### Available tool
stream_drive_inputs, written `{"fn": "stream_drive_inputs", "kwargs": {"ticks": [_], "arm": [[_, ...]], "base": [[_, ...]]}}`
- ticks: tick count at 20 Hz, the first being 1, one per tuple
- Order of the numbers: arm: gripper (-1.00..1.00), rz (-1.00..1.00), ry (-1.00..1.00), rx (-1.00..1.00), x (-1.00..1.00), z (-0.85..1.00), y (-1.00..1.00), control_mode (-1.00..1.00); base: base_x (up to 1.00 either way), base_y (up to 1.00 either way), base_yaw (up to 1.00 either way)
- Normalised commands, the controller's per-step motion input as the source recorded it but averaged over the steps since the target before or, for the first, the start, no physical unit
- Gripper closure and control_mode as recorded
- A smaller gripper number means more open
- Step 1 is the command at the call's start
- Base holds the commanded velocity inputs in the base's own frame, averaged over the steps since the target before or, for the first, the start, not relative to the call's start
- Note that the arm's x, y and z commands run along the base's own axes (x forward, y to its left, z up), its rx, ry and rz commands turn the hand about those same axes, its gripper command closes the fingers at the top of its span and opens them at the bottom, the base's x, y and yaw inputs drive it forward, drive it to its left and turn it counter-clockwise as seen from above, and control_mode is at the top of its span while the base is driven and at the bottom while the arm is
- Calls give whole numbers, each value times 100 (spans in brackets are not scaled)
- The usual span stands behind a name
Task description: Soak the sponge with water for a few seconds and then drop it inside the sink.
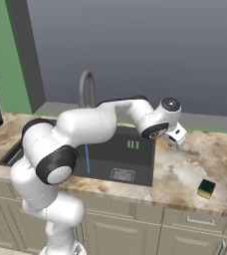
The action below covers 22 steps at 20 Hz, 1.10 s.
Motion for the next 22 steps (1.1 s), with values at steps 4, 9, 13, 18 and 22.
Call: {"fn": "stream_drive_inputs", "kwargs": {"ticks": [4,9,13,18,22], "arm": [[-100,11,12,0,-42,0,-24,-100],[-100,7,15,0,-38,-8,-32,-100],[-100,5,13,0,-23,-11,-42,-100],[-100,2,8,0,-6,-11,-47,-100],[-100,0,3,0,-3,-15,-50,-100]], "base": [[0,0,0],[0,0,0],[0,0,0],[0,0,0],[0,0,0]]}}
